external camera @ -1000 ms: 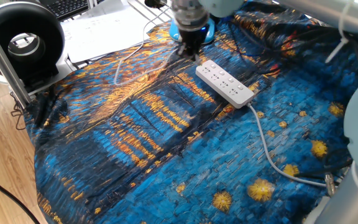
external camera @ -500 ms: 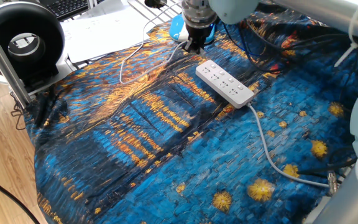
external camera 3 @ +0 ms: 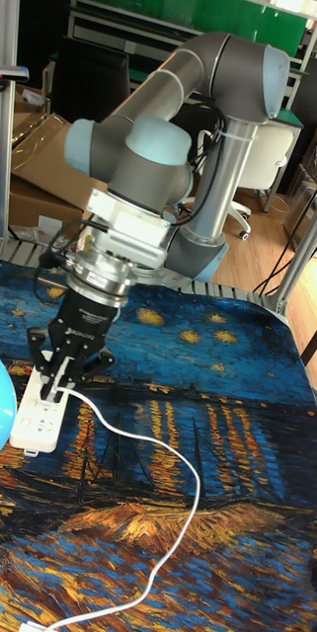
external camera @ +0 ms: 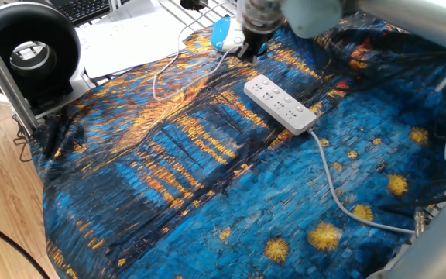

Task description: Plug in the power cord of the desk lamp, turn on the socket, and light up the desk lamp

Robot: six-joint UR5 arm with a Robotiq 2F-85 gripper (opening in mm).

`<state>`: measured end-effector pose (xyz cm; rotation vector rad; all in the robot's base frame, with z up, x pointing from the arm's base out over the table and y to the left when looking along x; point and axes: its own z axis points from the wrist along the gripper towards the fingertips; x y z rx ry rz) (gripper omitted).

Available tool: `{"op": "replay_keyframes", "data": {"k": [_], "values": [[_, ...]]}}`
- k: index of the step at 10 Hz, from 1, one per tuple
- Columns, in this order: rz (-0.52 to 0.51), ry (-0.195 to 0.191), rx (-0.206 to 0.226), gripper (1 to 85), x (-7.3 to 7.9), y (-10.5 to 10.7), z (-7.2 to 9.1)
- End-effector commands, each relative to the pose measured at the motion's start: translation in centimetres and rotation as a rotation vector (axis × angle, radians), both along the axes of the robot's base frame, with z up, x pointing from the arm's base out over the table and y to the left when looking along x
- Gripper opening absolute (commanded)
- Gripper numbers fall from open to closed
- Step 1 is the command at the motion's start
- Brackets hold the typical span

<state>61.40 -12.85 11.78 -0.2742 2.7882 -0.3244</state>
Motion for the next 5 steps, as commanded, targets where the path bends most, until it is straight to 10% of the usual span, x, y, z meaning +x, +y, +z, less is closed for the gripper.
{"op": "replay_keyframes", "data": {"k": [1,5], "values": [[0.014,-0.021,0.033,1.3,-0.8,-0.6,0.2],[0.045,0.005,0.071,1.3,-2.3,-1.0,-1.4]]}}
